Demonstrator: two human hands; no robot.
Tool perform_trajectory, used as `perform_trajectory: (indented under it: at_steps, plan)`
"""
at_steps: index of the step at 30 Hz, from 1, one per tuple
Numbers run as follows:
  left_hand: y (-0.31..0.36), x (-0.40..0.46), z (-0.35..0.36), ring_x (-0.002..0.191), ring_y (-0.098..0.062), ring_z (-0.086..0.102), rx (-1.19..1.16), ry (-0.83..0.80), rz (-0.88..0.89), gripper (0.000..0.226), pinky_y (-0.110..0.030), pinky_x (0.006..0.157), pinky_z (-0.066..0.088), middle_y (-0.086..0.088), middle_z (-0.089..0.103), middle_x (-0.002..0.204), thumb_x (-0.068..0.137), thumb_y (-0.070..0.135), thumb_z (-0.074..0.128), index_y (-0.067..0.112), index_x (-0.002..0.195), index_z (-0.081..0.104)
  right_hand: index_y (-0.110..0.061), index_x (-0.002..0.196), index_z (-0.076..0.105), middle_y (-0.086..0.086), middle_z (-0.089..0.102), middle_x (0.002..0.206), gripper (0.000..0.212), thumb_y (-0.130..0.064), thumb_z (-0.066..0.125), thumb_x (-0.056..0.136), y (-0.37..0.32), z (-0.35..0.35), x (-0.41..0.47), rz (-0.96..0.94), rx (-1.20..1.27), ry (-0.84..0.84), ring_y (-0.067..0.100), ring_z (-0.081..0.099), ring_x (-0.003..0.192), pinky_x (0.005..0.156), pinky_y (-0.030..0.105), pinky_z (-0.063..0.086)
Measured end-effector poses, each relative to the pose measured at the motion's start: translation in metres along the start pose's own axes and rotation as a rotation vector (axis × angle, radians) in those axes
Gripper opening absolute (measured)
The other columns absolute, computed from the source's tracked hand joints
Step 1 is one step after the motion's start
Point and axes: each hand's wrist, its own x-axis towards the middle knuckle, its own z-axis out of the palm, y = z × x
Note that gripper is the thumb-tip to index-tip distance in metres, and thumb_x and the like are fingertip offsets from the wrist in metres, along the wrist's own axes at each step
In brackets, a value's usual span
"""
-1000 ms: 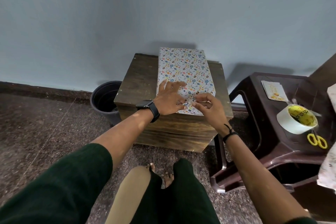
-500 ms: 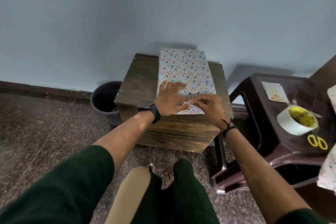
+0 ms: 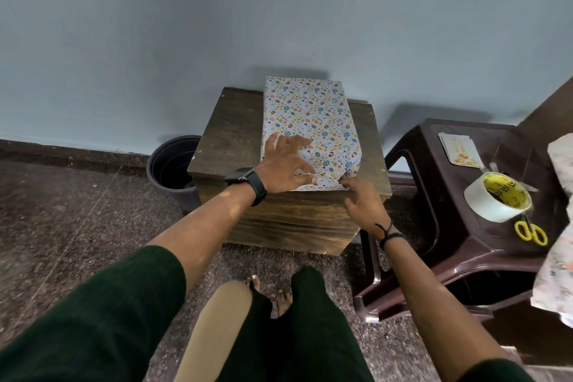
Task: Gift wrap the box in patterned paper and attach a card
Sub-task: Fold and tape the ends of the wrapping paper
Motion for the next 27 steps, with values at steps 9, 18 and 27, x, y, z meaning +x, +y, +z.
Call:
perform_trajectory:
  at_steps: [9, 18, 27]
  plan:
    - [0.002, -0.001, 0.0, 0.142, -0.017, 0.008, 0.028, -0.007, 0.01, 0.024, -0.046, 0.113, -0.014, 0.008, 0.023, 0.151, 0.087, 0.052, 0.057, 0.039, 0.1, 0.072, 0.0, 0.105, 0.065, 0.01, 0.062, 0.112, 0.035, 0.008, 0.048, 0.076, 0.014, 0.009, -0.004, -0.199, -0.177, -0.01, 0.032, 0.059, 0.097, 0.085, 0.038, 0.046]
    - [0.0, -0.001, -0.002, 0.143, -0.019, 0.004, 0.049, -0.048, 0.025, 0.026, -0.049, 0.114, -0.014, 0.007, 0.019, 0.153, 0.086, 0.053, 0.058, 0.037, 0.101, 0.072, 0.002, 0.107, 0.065, 0.002, 0.059, 0.108, 0.022, 0.0, 0.064, 0.085, 0.011, 0.012, -0.001, 0.019, 0.123, 0.032, 0.013, 0.057, 0.081, 0.069, 0.006, 0.04]
    - [0.0, 0.0, 0.0, 0.143, -0.019, 0.005, 0.069, -0.048, 0.02, 0.025, -0.049, 0.114, -0.013, 0.007, 0.02, 0.153, 0.086, 0.052, 0.058, 0.038, 0.102, 0.071, -0.008, 0.115, 0.059, 0.003, 0.062, 0.096, 0.029, -0.021, 0.064, 0.089, 0.014, 0.016, 0.0, 0.06, 0.08, -0.028, 0.014, 0.059, 0.067, 0.053, 0.016, 0.05]
